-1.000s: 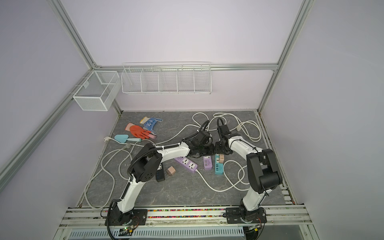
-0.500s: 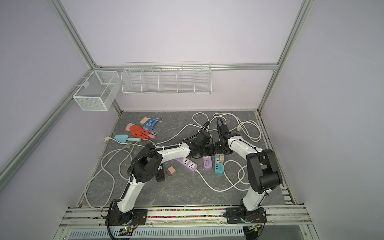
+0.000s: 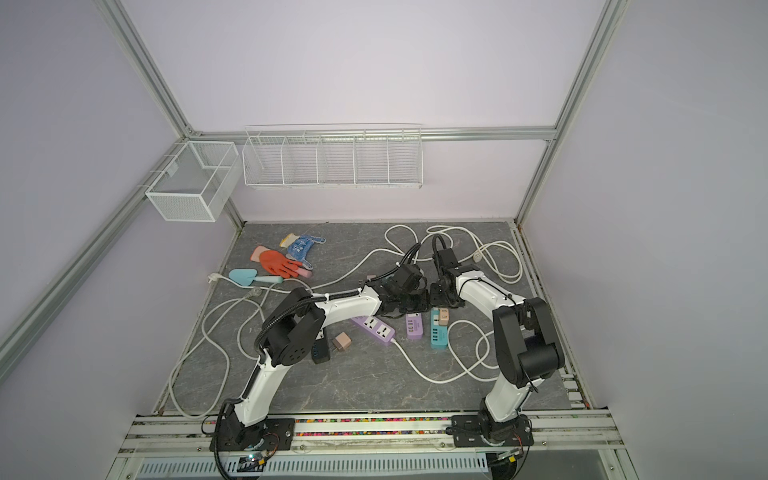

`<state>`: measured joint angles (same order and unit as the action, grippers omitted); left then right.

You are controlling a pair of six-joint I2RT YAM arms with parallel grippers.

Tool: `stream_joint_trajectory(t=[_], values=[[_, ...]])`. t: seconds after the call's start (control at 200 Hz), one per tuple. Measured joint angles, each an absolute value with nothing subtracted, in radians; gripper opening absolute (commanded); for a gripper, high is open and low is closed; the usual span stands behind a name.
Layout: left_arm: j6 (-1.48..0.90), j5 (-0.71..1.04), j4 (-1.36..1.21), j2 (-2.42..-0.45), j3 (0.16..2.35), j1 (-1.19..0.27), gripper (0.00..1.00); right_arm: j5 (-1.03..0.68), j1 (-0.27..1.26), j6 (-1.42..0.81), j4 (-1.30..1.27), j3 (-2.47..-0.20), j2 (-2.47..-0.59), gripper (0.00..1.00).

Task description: Pull the plug off the socket

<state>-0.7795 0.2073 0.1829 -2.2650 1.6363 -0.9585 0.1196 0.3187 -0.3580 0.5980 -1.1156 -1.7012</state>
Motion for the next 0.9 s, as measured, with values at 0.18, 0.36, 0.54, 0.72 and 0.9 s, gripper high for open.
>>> stream_joint_trajectory(t=[0.18, 0.36, 0.54, 0.72, 0.9], values=[[-0.772, 0.237, 0.219, -2.284, 1.676, -0.955, 0.26, 0.123, 0.315, -0.358, 0.611, -1.122, -1.707, 0.20], [-0.770, 0.260, 0.248, -2.302, 1.711, -0.950, 0.26, 0.124, 0.309, -0.358, 0.616, -1.130, -1.718, 0.20], [-0.773, 0.270, 0.238, -2.304, 1.712, -0.949, 0.27, 0.127, 0.309, -0.359, 0.618, -1.133, -1.722, 0.19], [-0.795, 0.281, 0.202, -2.302, 1.692, -0.948, 0.28, 0.127, 0.309, -0.362, 0.618, -1.135, -1.727, 0.18], [-0.836, 0.292, 0.125, -2.297, 1.649, -0.949, 0.29, 0.128, 0.309, -0.363, 0.618, -1.135, -1.727, 0.18]])
